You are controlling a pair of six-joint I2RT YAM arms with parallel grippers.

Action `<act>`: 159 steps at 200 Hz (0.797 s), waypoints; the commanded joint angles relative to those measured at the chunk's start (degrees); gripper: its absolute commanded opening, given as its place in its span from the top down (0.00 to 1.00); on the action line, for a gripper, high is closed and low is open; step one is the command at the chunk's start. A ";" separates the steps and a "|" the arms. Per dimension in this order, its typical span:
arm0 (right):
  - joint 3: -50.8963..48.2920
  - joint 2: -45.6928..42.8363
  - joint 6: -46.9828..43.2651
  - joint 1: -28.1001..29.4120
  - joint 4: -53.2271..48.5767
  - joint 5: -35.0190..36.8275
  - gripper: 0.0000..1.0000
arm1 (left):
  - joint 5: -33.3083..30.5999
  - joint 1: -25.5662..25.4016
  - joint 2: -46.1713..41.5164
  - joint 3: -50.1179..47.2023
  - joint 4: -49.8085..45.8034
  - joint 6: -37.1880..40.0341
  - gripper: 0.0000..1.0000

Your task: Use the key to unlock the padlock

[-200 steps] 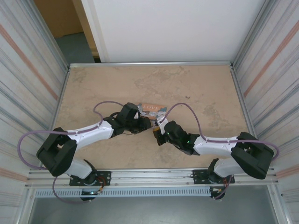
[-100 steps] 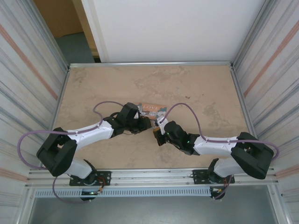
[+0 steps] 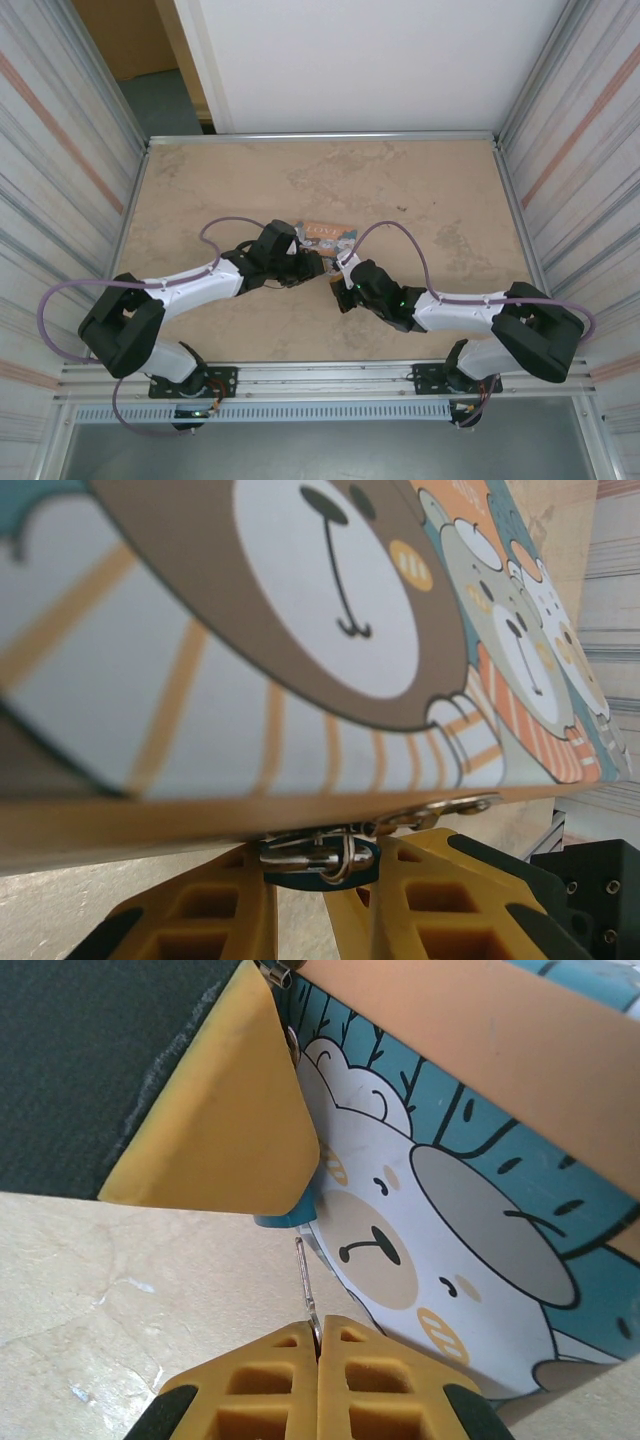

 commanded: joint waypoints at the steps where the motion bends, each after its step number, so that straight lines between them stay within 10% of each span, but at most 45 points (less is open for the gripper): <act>1: -0.16 -0.08 -0.39 -0.07 0.13 1.83 1.00 | 0.59 -0.21 -1.88 0.85 2.73 -0.13 0.95; 159: -0.16 -2.93 -0.08 -1.38 5.15 -1.36 1.00 | 1.60 -0.22 -2.05 0.75 3.05 -0.65 0.95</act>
